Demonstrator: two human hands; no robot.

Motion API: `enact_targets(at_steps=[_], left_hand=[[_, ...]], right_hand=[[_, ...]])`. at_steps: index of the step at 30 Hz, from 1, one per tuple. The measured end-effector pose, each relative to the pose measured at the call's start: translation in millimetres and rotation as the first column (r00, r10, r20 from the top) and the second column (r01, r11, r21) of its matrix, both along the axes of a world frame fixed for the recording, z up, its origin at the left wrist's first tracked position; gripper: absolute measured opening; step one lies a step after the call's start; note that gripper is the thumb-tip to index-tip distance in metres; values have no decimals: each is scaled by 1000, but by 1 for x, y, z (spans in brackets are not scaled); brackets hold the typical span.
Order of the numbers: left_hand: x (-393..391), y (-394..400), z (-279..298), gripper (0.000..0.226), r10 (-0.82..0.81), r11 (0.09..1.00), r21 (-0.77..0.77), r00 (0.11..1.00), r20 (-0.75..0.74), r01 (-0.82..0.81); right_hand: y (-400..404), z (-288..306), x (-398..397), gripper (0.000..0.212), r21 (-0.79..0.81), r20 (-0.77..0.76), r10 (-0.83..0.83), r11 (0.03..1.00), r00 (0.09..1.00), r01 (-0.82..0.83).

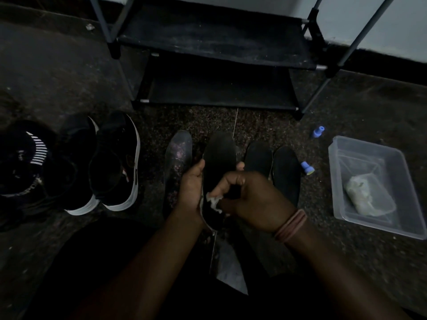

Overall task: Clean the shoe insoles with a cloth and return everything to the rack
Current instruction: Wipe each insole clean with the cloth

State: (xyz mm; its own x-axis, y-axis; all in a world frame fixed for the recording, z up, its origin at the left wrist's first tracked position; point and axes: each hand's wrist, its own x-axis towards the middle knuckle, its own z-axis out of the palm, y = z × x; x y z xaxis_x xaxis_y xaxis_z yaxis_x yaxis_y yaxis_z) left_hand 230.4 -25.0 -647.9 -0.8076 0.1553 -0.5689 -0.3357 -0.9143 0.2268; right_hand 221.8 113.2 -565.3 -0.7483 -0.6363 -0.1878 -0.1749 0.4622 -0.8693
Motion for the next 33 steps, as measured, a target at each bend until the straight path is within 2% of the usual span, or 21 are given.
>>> enact_targets(at_steps=[3, 5, 6, 7, 8, 9, 10, 11, 12, 14, 15, 16, 17, 19, 21, 24, 26, 28, 30, 33], left_hand=[[4, 9, 9, 58, -50, 998, -49, 999, -17, 49], [6, 16, 9, 59, -88, 993, -79, 996, -9, 87], [7, 16, 6, 61, -91, 992, -86, 996, 5, 91], [8, 14, 6, 63, -96, 989, -115, 995, 27, 98], [7, 11, 5, 64, -93, 984, -146, 994, 59, 100], [6, 8, 5, 66, -102, 977, -181, 991, 82, 116], [6, 6, 3, 69, -122, 966, -216, 987, 108, 143], [5, 7, 5, 71, -125, 958, -239, 982, 142, 157], [5, 9, 6, 72, -133, 949, -263, 977, 168, 174], [4, 13, 7, 76, -159, 943, -262, 970, 184, 204], [3, 16, 10, 78, -159, 944, -253, 965, 210, 211], [2, 17, 7, 79, -133, 948, -250, 960, 245, 196], [1, 17, 4, 78, -113, 948, -260, 957, 267, 185], [-1, 13, -5, 77, -91, 944, -279, 951, 296, 178], [-1, 14, -8, 74, -128, 923, -306, 935, 330, 235], [-1, 15, -11, 65, -102, 914, -334, 928, 357, 229], [0, 16, -19, 69, -29, 882, -429, 929, 368, 198], [0, 18, -29, 67, 62, 790, -593, 942, 329, 155], [0, 16, -25, 47, 162, 678, -731, 957, 240, 68], [-1, 6, -11, 27, 298, 528, -844, 952, 74, -100]], right_hand=[[3, -20, -8, 10, 97, -273, -187, 971, 944, 220], [4, -25, -8, 12, 121, -344, -215, 955, 914, 271], [3, -24, -6, 11, 103, -282, -196, 967, 939, 233], [2, -18, -3, 10, 53, -138, -151, 986, 979, 159], [0, -10, 1, 7, -40, 89, -65, 997, 994, 69], [-2, -2, 4, 6, -132, 311, 47, 991, 949, -6], [-2, 4, 6, 7, -196, 467, 143, 979, 873, -55], [0, 6, 3, 9, -197, 515, 166, 978, 841, -72], [3, 3, -1, 10, -136, 501, 90, 990, 861, -24], [9, -10, -11, 15, 105, 355, -207, 978, 912, 181], [13, -19, -14, 20, 217, 303, -339, 935, 891, 282], [14, -26, -16, 23, 304, 321, -442, 886, 838, 350], [14, -31, -15, 23, 359, 403, -507, 853, 761, 379], [8, -39, -10, 25, 417, 593, -525, 849, 610, 325], [2, -46, -5, 30, 427, 654, -521, 853, 549, 300], [-2, -61, -5, 32, 411, 601, -580, 814, 550, 410], [-1, -65, -6, 29, 399, 523, -625, 780, 579, 481], [-1, -66, -7, 28, 352, 454, -669, 742, 589, 571], [-3, -66, -8, 27, 317, 365, -695, 719, 620, 619], [-4, -77, -10, 28, 375, 215, -665, 732, 715, 569]])
